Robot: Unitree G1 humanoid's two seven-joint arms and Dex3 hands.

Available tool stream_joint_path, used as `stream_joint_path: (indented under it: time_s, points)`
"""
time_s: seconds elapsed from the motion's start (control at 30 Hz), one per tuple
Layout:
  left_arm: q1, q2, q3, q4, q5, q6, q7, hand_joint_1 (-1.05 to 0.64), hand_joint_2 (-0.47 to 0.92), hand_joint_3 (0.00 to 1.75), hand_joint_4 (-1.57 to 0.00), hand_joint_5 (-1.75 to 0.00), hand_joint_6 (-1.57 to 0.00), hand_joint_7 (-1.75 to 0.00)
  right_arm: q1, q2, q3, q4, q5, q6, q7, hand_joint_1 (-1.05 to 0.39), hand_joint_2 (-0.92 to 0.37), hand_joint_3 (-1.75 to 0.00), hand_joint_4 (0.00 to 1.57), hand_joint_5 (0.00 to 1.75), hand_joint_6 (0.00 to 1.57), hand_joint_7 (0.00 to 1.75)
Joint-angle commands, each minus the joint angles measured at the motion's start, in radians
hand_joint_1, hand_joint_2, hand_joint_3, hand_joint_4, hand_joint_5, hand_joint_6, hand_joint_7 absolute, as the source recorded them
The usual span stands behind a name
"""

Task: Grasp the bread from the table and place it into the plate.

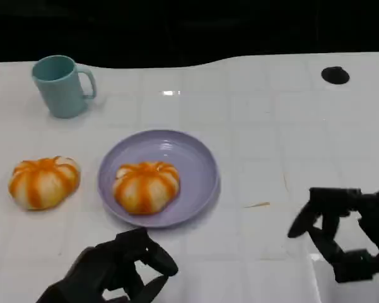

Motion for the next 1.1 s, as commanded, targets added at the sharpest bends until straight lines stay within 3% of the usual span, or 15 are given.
stream_joint_path:
  time_s: [0.03, 0.43, 1.1]
  points:
    - [-0.009, 0.016, 0.016, 0.015, -0.002, -0.006, -0.003, -0.22, 0.82, 0.63, -0.64, -1.75, -0.63, -1.26, 0.046, 0.013, -0.02, -0.003, -0.048, 0.009, -0.047, 0.08, -0.19, -1.57, 0.96, 1.75, 0.88, 1.34]
    - [-0.017, 0.016, 0.031, 0.032, -0.021, -0.003, -0.004, -0.21, 0.83, 0.6, -0.65, -1.75, -0.64, -1.25, 0.038, 0.01, -0.015, 0.113, -0.131, -0.012, -0.127, 0.06, -0.17, -1.55, 0.92, 1.75, 0.84, 1.41]
    - [-0.014, 0.014, 0.045, 0.074, -0.03, -0.064, -0.002, -0.22, 0.82, 0.6, -0.65, -1.75, -0.65, -1.24, 0.03, 0.015, 0.003, 0.092, -0.154, 0.051, -0.126, 0.08, -0.18, -1.47, 0.93, 1.75, 0.87, 1.39]
